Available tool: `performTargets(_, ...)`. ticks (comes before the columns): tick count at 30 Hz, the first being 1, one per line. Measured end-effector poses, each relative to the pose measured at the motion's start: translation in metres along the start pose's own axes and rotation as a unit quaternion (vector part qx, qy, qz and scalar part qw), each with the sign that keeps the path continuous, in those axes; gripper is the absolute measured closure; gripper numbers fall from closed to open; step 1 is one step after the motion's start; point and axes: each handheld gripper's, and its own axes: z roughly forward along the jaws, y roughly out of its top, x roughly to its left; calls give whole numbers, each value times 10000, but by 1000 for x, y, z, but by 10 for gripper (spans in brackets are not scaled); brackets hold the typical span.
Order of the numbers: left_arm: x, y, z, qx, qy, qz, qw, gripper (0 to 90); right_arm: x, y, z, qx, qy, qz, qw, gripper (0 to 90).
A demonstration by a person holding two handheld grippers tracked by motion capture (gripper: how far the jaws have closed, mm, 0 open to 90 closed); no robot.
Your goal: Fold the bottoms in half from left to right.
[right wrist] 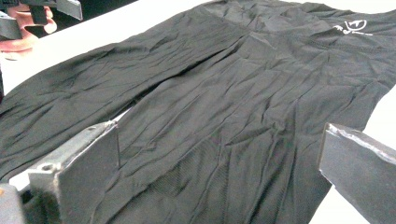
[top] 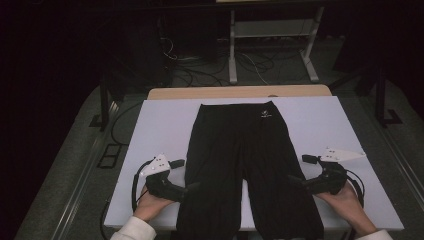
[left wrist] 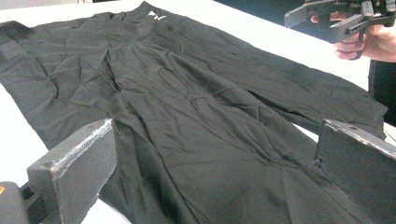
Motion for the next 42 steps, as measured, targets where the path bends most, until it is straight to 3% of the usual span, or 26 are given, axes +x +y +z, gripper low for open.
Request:
performTargets(22, -2, 0, 0, 29, 62, 59, 10000, 0, 3, 4, -3, 12, -143, 29, 9999, 0)
performTargets(42, -1, 0, 1, 36, 90, 39, 9999, 0, -3, 31, 0, 149, -229, -33, 9996, 0)
